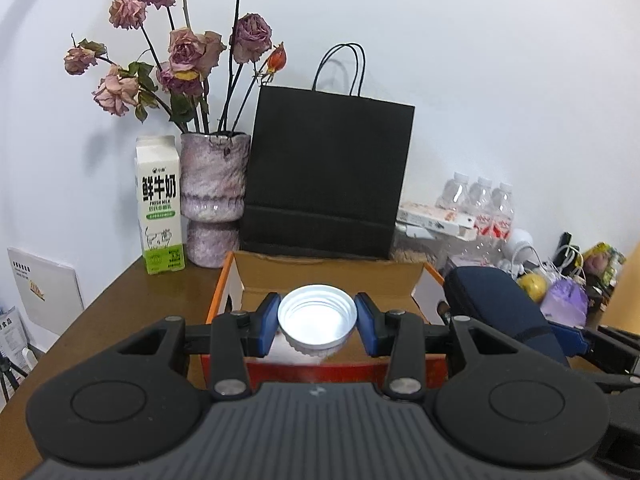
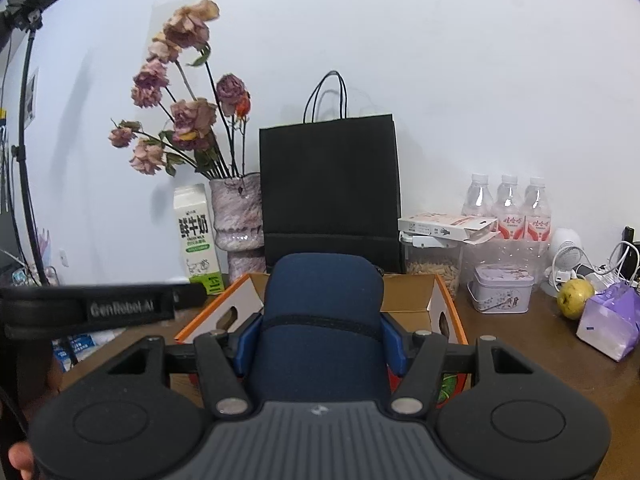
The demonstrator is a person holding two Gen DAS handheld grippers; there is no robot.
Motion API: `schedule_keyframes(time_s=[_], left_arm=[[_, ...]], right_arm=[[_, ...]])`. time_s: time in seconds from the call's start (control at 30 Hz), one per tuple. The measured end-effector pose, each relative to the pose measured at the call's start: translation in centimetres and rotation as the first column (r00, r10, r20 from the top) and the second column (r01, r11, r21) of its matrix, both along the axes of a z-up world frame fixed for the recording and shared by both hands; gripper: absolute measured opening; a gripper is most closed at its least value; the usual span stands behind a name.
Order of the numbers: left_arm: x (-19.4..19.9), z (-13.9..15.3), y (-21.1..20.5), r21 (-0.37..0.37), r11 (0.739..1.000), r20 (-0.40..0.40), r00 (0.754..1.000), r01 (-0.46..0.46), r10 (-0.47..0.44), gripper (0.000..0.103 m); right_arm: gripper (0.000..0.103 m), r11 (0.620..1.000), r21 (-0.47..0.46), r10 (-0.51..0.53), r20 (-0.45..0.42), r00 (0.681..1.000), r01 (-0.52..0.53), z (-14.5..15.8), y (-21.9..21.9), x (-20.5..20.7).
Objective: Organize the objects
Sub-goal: 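Open the left gripper to drop the cap into the box while the right releases the pouch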
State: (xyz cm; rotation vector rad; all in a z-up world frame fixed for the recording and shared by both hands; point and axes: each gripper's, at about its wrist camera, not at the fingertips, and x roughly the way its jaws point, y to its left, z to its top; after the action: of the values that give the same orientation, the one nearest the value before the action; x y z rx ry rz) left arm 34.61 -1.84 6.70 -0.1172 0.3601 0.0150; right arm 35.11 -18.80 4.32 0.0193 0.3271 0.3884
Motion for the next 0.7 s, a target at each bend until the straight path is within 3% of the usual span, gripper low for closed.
schedule_keyframes(time_s=[0.7], left_arm=[[7.6, 0.2, 1.0, -0.016, 0.999, -0.026, 0.998, -0.052, 0.051, 0.041]], right_arm=[[0.06, 0.999, 0.043, -0.025, -0.042, 0.999, 0.027, 0.5, 0.7, 8.1]])
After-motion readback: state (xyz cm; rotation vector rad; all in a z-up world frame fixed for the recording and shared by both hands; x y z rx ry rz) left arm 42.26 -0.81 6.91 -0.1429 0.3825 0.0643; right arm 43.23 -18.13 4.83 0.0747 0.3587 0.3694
